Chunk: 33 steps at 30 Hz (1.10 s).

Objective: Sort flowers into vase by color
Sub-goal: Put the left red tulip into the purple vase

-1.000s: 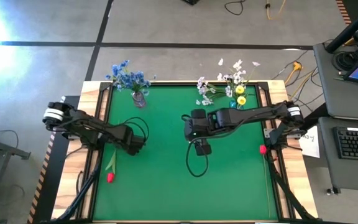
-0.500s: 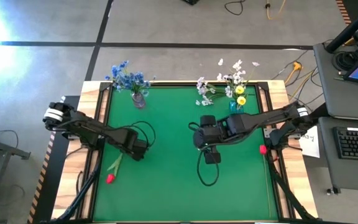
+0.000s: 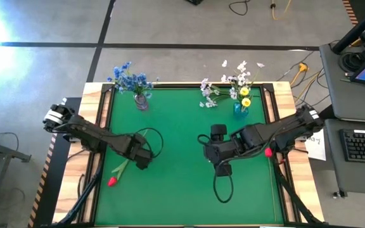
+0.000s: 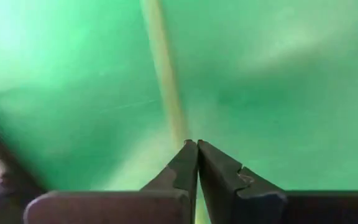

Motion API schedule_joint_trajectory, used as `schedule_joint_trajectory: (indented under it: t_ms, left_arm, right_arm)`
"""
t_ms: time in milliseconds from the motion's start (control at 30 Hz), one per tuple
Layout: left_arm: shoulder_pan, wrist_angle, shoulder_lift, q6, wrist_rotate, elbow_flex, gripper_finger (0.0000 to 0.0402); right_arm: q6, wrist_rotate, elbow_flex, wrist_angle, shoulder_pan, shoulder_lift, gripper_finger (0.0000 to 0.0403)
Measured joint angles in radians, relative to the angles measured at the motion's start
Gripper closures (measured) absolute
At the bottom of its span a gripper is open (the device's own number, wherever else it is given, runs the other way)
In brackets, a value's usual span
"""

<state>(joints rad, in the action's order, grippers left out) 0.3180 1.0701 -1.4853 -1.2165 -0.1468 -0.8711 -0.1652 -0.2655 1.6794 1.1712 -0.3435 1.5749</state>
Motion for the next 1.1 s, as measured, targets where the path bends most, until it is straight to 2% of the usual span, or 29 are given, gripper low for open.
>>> schedule_joint_trajectory:
  t_ms: [100,300,533,667,767,933,1100]
  left_arm:
    - [0.0,0.034,0.002,0.038,-0.012,0.022,0.04]
    - [0.0,-0.059,0.003,0.052,0.022,0.1,0.0389]
    - [0.017,-0.067,0.014,0.057,0.085,0.1,0.0313]
    - [0.03,-0.066,0.011,0.049,0.084,0.11,0.0264]
    - [0.042,-0.107,0.011,0.047,0.085,0.123,0.0245]
    - [0.043,-0.257,0.012,0.047,0.119,0.19,0.026]
    - [0.059,-0.276,0.015,0.045,0.138,0.196,0.0334]
  right_arm:
    - [-0.003,-0.007,0.0,-0.006,-0.009,0.011,0.0077]
    - [0.002,-0.008,-0.001,-0.013,-0.012,0.012,0.0077]
    - [0.001,-0.008,-0.001,-0.017,-0.012,0.012,0.0077]
    - [0.001,-0.012,-0.001,-0.026,-0.012,0.012,0.0077]
    - [0.002,-0.016,-0.001,-0.026,-0.012,0.012,0.0077]
    - [0.01,-0.027,-0.001,-0.035,-0.012,0.012,0.0077]
    - [0.013,-0.026,-0.001,-0.051,-0.012,0.012,0.0077]
